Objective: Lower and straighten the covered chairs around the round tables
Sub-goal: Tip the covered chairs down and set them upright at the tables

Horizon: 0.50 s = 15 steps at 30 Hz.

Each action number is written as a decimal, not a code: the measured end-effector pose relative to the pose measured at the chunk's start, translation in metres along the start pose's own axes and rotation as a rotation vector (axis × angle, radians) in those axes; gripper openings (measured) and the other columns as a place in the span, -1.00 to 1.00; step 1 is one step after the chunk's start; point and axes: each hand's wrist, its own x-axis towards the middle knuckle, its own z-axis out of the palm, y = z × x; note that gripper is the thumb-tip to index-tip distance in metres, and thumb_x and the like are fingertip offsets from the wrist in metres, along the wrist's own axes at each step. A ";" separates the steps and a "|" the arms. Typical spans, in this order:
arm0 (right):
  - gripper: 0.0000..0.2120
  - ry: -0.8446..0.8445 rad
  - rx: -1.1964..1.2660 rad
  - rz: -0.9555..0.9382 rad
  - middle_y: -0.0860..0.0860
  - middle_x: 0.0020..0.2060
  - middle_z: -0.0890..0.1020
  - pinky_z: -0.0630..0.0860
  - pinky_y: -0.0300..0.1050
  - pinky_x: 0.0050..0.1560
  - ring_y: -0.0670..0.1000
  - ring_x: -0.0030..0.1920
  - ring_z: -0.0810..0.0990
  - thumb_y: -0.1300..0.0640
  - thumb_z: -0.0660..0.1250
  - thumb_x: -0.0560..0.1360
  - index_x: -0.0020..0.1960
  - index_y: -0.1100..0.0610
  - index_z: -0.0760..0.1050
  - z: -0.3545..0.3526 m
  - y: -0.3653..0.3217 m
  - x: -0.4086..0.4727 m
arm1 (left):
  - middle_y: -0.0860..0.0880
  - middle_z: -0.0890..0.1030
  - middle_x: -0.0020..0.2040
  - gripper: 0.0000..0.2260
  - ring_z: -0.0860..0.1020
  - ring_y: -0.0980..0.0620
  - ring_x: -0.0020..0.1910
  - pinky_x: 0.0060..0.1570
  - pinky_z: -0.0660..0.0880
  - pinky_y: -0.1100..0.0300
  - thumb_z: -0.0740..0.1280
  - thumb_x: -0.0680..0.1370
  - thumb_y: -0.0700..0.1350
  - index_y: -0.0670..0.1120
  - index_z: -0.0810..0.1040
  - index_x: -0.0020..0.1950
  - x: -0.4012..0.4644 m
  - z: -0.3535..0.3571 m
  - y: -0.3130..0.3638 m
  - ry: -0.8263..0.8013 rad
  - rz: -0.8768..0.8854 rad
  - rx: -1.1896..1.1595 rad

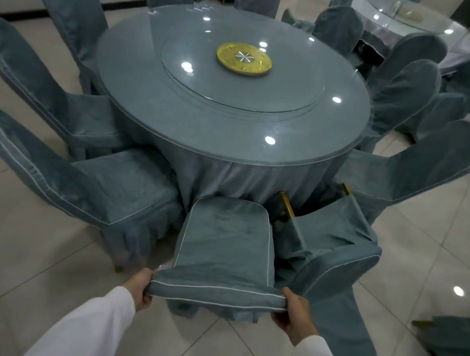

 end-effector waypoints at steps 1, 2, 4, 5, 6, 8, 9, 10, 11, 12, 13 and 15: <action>-0.89 -0.003 0.020 0.011 0.21 -0.07 0.58 0.58 -0.03 -0.27 0.15 -0.14 0.58 0.17 0.35 0.60 -0.02 0.20 0.47 0.004 0.003 0.000 | -0.01 0.38 -0.31 -0.85 0.32 0.11 -0.37 -0.54 0.22 0.39 0.25 0.58 -0.16 -0.05 0.37 -0.18 0.001 -0.001 0.002 -0.004 0.003 0.017; -0.91 -0.001 0.047 0.027 0.20 -0.08 0.57 0.58 0.00 -0.23 0.15 -0.13 0.57 0.17 0.34 0.60 -0.02 0.18 0.46 0.007 0.006 0.001 | -0.01 0.41 -0.35 -0.85 0.33 0.11 -0.39 -0.57 0.21 0.41 0.25 0.58 -0.16 -0.05 0.38 -0.19 0.003 -0.002 0.006 -0.014 0.011 0.053; -0.92 0.016 0.100 0.060 0.20 -0.05 0.56 0.60 0.06 -0.15 0.17 -0.09 0.57 0.17 0.34 0.60 0.02 0.12 0.43 0.008 0.016 0.003 | -0.01 0.48 -0.47 -0.85 0.39 0.10 -0.47 -0.61 0.26 0.41 0.28 0.59 -0.17 -0.07 0.42 -0.18 0.007 -0.001 0.009 -0.022 0.013 0.131; -0.91 0.031 0.117 0.070 0.21 -0.04 0.56 0.61 0.09 -0.10 0.18 -0.08 0.58 0.18 0.34 0.59 0.03 0.11 0.43 0.006 0.021 0.006 | -0.03 0.50 -0.47 -0.87 0.42 0.08 -0.51 -0.60 0.30 0.39 0.29 0.59 -0.16 -0.09 0.45 -0.16 0.006 -0.001 0.012 -0.031 0.011 0.179; -0.90 0.044 0.127 0.078 0.21 -0.02 0.56 0.62 0.12 -0.05 0.19 -0.06 0.59 0.18 0.34 0.59 0.04 0.10 0.43 0.004 0.026 0.008 | -0.05 0.52 -0.41 -0.90 0.46 0.05 -0.48 -0.55 0.37 0.34 0.31 0.60 -0.15 -0.10 0.47 -0.11 0.010 -0.001 0.012 -0.034 0.015 0.229; -0.87 0.032 0.118 0.086 0.23 0.02 0.58 0.64 0.15 0.00 0.21 -0.02 0.60 0.16 0.37 0.57 0.07 0.09 0.45 -0.001 0.031 0.011 | -0.11 0.57 -0.21 -0.85 0.52 -0.02 -0.31 -0.33 0.48 0.22 0.33 0.59 -0.06 -0.12 0.51 0.07 0.013 -0.004 0.011 -0.044 0.033 0.352; -0.86 0.013 0.093 0.085 0.24 0.03 0.59 0.64 0.14 0.01 0.22 -0.02 0.61 0.15 0.38 0.57 0.08 0.10 0.47 -0.004 0.031 0.010 | -0.13 0.59 -0.12 -0.78 0.55 -0.05 -0.24 -0.24 0.51 0.18 0.32 0.59 -0.02 -0.12 0.50 0.15 0.011 -0.004 0.011 -0.048 0.080 0.435; -0.86 -0.001 0.041 0.082 0.24 0.03 0.60 0.64 0.14 0.02 0.23 -0.02 0.63 0.12 0.38 0.57 0.09 0.12 0.48 -0.006 0.029 0.007 | -0.14 0.59 -0.07 -0.77 0.56 -0.08 -0.19 -0.20 0.52 0.16 0.29 0.60 -0.02 -0.11 0.48 0.19 0.009 -0.004 0.011 -0.050 0.147 0.532; -0.84 -0.008 -0.053 0.078 0.25 0.02 0.63 0.63 0.15 0.05 0.25 -0.02 0.65 0.07 0.37 0.58 0.08 0.13 0.49 -0.008 0.026 0.004 | -0.13 0.58 -0.05 -0.80 0.55 -0.09 -0.16 -0.17 0.49 0.15 0.26 0.62 -0.04 -0.11 0.47 0.18 0.007 -0.004 0.014 -0.043 0.216 0.623; -0.80 -0.012 -0.163 0.074 0.26 0.00 0.67 0.62 0.13 0.08 0.26 -0.01 0.67 0.00 0.35 0.59 0.08 0.12 0.50 -0.010 0.023 0.001 | -0.10 0.56 -0.02 -0.84 0.53 -0.09 -0.10 -0.15 0.45 0.14 0.24 0.63 -0.09 -0.11 0.47 0.16 0.007 -0.003 0.017 -0.038 0.287 0.700; -0.76 -0.005 -0.279 0.062 0.25 -0.02 0.69 0.60 0.10 0.08 0.26 0.00 0.68 -0.07 0.32 0.60 0.08 0.11 0.50 -0.012 0.021 -0.001 | -0.08 0.56 0.02 -0.85 0.52 -0.08 -0.02 -0.10 0.43 0.12 0.24 0.61 -0.13 -0.12 0.50 0.14 0.009 -0.004 0.020 -0.035 0.354 0.774; -0.67 0.025 -0.468 0.002 0.23 -0.03 0.69 0.57 0.05 0.03 0.23 -0.04 0.67 -0.17 0.25 0.62 0.10 0.10 0.49 -0.020 0.017 0.000 | -0.14 0.60 0.15 -0.76 0.55 -0.15 0.13 0.13 0.47 0.05 0.24 0.53 -0.09 -0.15 0.57 0.12 0.024 -0.003 0.026 0.010 0.441 0.929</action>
